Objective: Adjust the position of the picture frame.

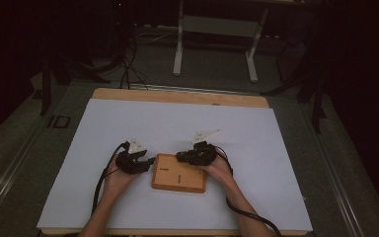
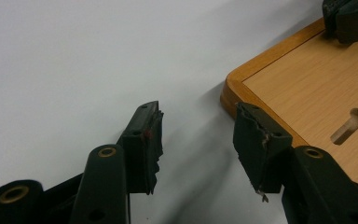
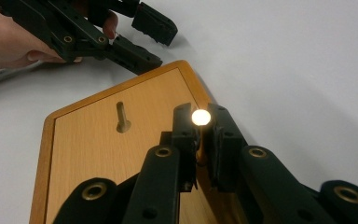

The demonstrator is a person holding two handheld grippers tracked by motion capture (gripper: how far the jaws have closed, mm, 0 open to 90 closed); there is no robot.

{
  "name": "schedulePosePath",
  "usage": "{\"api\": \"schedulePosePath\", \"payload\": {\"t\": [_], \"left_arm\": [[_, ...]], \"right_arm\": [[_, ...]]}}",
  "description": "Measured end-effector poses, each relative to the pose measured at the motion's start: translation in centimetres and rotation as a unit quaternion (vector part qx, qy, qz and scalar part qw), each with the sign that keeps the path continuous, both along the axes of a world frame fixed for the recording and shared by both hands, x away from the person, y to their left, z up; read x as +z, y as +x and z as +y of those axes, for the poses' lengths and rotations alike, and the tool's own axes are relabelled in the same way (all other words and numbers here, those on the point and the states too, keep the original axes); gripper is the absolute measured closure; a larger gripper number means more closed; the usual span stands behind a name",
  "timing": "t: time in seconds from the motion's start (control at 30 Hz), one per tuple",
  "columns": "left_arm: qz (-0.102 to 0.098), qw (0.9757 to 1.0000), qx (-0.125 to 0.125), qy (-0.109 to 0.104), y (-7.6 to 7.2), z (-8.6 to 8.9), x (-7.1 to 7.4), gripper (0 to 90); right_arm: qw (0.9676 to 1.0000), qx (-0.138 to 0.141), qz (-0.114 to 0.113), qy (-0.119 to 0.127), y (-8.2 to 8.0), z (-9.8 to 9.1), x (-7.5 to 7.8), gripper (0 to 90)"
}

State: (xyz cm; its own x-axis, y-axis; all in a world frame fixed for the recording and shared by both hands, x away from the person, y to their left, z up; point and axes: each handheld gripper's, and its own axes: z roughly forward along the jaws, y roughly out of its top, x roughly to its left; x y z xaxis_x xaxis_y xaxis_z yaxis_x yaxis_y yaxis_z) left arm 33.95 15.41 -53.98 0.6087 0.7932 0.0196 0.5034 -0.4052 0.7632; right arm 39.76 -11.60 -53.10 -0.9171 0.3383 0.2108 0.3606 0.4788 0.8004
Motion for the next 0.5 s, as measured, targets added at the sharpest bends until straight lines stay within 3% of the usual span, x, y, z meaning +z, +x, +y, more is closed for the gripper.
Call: {"api": "schedulePosePath", "payload": {"t": [0.5], "left_arm": [[-0.001, 1.0000, 0.000, -0.003, -0.08, -0.08, 0.06, 51.4]], "right_arm": [[0.9999, 0.012, 0.001, -0.004, 0.33, 0.14, 0.10, 82.6]]}}
